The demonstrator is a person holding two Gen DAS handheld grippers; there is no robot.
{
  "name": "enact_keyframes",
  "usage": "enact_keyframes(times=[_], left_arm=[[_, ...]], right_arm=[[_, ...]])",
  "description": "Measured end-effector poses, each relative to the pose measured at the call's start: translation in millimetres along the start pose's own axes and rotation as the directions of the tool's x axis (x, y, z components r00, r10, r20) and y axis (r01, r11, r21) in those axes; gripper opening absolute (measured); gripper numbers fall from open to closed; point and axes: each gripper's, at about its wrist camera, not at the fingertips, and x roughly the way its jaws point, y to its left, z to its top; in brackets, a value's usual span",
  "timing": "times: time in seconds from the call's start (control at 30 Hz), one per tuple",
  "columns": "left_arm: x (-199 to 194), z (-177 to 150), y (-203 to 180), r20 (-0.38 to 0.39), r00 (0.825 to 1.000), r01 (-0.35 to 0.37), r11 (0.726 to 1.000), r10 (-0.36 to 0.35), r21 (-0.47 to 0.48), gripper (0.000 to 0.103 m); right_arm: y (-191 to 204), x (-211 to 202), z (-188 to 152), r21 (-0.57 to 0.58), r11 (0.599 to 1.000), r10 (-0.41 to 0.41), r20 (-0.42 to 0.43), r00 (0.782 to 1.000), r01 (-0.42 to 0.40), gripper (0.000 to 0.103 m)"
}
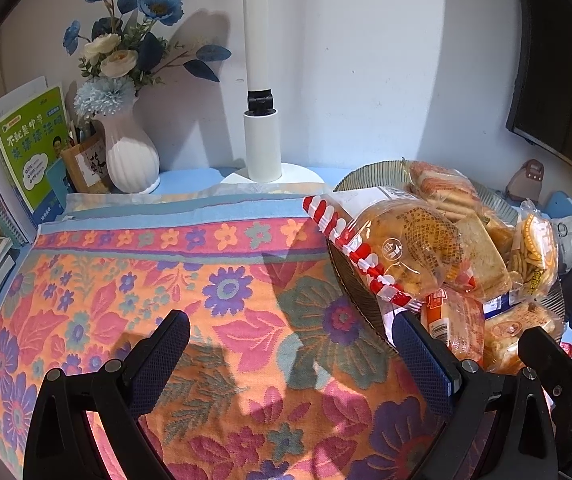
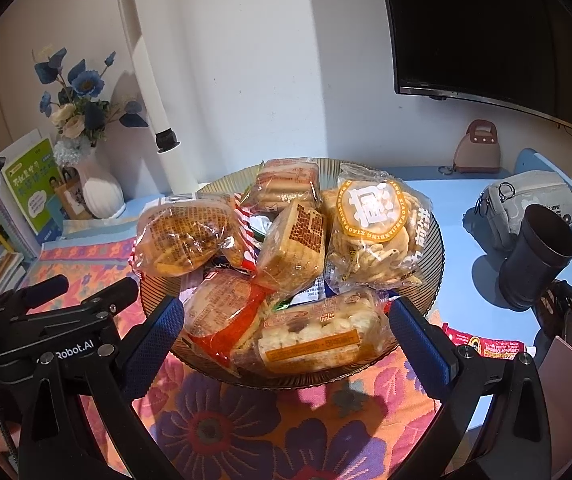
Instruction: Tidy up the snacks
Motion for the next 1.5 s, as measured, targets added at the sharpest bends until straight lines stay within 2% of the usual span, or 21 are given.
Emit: enact_keyframes(times=[1.0,1.33,1.5], left_arm=[[2,-1,5,-0.004,1.0,-0.014,1.0,0.014,-0.027,0.1],[-5,0,2,0.012,0.999,-0.045,0.999,0.045,0.017,0.1],[-14,1,6,0.022,0.999,-0.037,0.999,0.037,0.016,0.1]], right_arm=[[5,1,2,-0.007,1.0,0.004,-0.006,1.0,-0.004,0.103],[4,-1,1,0.01,1.0,0.002,-0.013,1.0,-0.002,0.103],[9,-11,2,0.001,1.0,-0.018,-0.008,1.0,0.018,0.103]])
